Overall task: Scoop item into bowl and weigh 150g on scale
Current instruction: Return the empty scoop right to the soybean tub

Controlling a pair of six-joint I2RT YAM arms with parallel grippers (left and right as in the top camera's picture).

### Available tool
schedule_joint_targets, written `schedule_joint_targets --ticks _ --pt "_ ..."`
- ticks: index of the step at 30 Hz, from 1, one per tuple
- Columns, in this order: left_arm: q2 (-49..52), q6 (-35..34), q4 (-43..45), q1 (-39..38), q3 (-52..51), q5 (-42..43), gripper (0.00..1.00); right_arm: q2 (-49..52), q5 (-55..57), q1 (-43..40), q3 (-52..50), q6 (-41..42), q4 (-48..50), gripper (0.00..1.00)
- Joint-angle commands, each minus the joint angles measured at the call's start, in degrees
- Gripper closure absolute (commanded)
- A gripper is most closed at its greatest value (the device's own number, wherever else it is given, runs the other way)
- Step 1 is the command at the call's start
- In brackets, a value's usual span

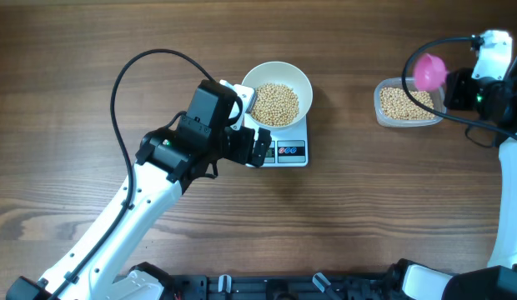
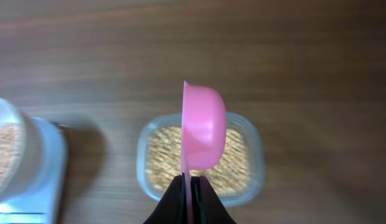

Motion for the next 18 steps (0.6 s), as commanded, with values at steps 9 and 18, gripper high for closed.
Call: schedule_joint_targets --ticks 9,18 --pt "-0.2 -0.3 0.2 0.4 0.9 -0.3 0.0 4.5 13.6 5.2 -0.1 -6.0 -0.5 0.96" --pt "-0.2 -0.3 0.2 0.4 0.9 -0.3 0.0 8.3 24.4 9.1 -0.1 -7.2 -1.0 0.96"
